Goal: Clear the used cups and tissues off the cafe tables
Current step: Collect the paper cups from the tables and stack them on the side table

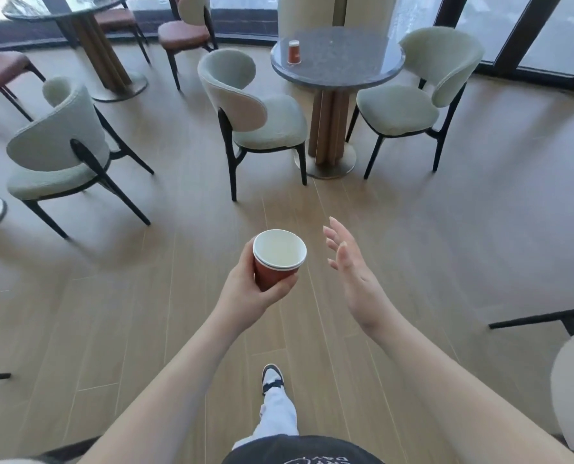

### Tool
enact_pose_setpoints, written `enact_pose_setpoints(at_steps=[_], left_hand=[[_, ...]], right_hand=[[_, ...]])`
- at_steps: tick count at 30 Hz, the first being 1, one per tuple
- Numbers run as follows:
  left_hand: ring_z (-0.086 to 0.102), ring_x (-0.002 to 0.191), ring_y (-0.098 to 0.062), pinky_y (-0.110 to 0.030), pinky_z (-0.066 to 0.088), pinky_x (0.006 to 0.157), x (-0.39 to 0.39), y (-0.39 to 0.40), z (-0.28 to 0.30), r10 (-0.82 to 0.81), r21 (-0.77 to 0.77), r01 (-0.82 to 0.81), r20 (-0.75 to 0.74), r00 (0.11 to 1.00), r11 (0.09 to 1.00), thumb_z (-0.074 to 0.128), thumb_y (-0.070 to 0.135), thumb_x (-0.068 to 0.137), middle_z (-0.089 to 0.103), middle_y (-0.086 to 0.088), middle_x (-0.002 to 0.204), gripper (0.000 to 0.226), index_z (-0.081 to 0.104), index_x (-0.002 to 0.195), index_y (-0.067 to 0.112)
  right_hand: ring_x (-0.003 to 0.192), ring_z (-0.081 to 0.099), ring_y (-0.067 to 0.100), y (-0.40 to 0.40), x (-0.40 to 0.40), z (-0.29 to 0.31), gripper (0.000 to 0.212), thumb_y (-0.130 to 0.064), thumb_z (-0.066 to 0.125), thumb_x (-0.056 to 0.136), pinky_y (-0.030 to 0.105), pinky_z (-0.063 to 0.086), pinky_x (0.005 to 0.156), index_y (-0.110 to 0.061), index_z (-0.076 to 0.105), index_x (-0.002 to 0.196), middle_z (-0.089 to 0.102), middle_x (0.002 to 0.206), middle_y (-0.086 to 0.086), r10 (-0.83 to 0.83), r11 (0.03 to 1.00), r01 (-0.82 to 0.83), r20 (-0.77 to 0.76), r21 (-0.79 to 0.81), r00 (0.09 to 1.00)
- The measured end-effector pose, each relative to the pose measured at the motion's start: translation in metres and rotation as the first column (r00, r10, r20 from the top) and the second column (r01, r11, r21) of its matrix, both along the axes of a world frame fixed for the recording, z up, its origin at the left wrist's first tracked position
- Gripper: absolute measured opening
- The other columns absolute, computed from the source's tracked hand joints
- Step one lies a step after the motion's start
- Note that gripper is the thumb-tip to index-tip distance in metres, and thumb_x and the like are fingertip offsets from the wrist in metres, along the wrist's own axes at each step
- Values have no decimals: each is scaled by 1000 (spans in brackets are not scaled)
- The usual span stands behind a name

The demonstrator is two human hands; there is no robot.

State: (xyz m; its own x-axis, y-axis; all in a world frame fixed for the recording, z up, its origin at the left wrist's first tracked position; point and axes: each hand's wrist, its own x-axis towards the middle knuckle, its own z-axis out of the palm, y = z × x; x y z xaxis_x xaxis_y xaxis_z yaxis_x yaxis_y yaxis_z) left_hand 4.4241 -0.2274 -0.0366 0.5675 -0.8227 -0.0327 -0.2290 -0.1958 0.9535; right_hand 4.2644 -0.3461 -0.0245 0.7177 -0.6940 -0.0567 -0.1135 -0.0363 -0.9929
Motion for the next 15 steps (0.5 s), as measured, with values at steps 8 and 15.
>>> enact_pose_setpoints(at_steps=[8, 15], left_hand=[[58, 118, 5, -26, 50, 98, 115, -81, 5, -32, -16, 33, 13, 999, 999, 80, 58, 68, 62, 32, 123, 73, 44, 131, 56], [58, 113, 11, -4, 45, 84, 171, -157, 10, -40, -27, 41, 53, 998, 999, 80, 56, 68, 62, 37, 118, 66, 40, 118, 74]], right_hand=[[144, 30, -6, -80, 106, 11, 81, -88, 30, 83, 43, 26, 123, -46, 26, 153, 38, 155, -21, -38, 999, 37, -34, -25, 999], [145, 30, -2, -145, 166, 15, 81, -79, 28, 86, 43, 26, 123, -38, 23, 156, 36, 157, -16, -62, 998, 61, -48, -25, 997]])
